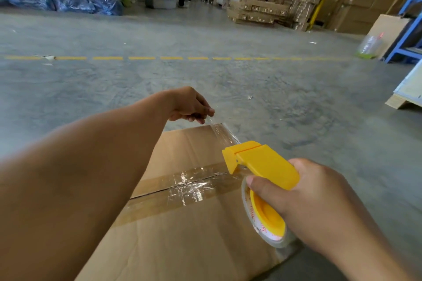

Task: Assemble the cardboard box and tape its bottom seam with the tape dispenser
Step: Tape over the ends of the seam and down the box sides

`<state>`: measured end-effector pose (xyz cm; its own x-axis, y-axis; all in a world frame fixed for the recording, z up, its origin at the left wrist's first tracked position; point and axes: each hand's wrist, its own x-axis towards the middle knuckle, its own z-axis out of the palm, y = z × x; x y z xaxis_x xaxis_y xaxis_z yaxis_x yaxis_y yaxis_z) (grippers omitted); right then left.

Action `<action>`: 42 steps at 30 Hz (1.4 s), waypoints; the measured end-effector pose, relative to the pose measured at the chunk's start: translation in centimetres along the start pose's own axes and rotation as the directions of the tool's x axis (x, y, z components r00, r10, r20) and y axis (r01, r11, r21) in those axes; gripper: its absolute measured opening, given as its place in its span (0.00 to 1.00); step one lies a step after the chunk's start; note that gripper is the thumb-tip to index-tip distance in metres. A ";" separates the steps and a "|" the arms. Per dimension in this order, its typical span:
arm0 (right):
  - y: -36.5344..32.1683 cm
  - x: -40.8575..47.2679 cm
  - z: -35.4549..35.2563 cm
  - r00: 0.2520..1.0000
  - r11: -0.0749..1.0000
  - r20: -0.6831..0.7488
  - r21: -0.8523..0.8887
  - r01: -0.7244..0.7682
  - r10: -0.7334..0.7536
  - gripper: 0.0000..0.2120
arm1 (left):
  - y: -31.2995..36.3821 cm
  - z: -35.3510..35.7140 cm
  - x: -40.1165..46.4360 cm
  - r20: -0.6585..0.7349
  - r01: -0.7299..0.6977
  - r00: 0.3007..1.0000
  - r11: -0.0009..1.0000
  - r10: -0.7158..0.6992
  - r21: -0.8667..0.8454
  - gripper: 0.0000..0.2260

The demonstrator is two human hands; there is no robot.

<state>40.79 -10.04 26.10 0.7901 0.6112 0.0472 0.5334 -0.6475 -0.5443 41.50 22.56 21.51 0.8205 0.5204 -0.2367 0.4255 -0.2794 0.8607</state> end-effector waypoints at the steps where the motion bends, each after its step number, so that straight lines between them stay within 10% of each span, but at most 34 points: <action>1: -0.1 0.2 0.0 1.000 1.000 0.005 -0.006 0.001 -0.001 0.31 | -0.2 -0.1 0.2 -0.005 0.012 1.000 1.000 -0.012 0.000 0.08; 33: -1.8 3.0 0.6 0.998 0.984 0.068 -0.178 0.028 -0.016 0.35 | -3.2 0.7 2.6 -0.017 0.137 0.990 0.989 -0.138 -0.047 0.05; 42: -1.8 3.0 0.7 0.998 0.983 0.068 -0.183 0.026 -0.014 0.34 | -3.2 1.4 2.6 -0.027 0.247 0.969 0.950 -0.246 0.192 0.14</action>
<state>42.02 -6.71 26.67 0.7605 0.6494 -0.0025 0.5999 -0.7039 -0.3804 42.75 23.65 17.47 0.6801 0.5944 -0.4292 0.6797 -0.2918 0.6729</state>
